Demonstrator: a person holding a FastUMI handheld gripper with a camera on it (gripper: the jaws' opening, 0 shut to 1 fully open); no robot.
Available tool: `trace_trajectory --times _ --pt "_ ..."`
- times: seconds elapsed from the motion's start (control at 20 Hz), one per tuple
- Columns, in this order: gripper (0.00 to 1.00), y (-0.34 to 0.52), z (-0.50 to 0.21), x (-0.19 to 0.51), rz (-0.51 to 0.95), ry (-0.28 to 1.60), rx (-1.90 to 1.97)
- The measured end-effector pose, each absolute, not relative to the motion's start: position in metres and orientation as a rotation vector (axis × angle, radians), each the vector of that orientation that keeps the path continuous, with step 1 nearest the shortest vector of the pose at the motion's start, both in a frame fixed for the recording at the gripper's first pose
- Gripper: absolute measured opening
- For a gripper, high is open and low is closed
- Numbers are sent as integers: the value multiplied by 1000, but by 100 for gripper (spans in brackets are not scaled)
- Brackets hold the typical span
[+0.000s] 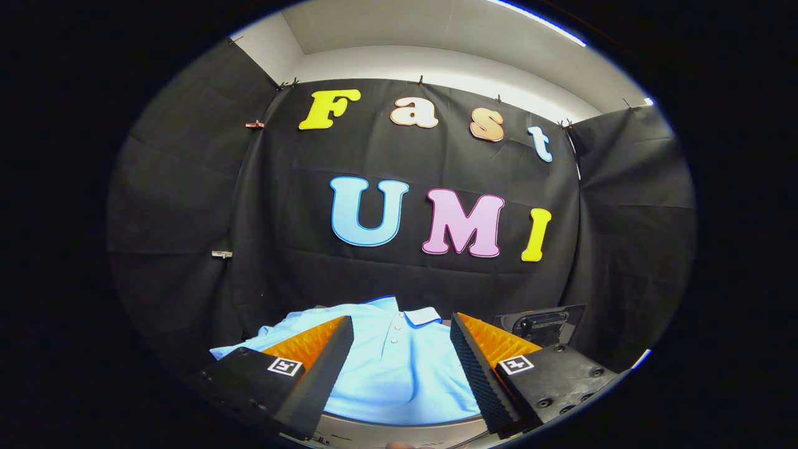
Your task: Put the clothes into the washing machine and then close the washing machine lid.
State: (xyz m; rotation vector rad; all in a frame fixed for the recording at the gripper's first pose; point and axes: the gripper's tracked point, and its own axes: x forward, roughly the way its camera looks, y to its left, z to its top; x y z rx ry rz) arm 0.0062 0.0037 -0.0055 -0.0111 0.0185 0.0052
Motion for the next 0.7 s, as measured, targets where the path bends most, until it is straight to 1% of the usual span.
trace_trajectory --times 0.45,0.7 --pt "98 7 -10 9 23 23 -25" --pt "98 9 -23 16 38 69 -23"
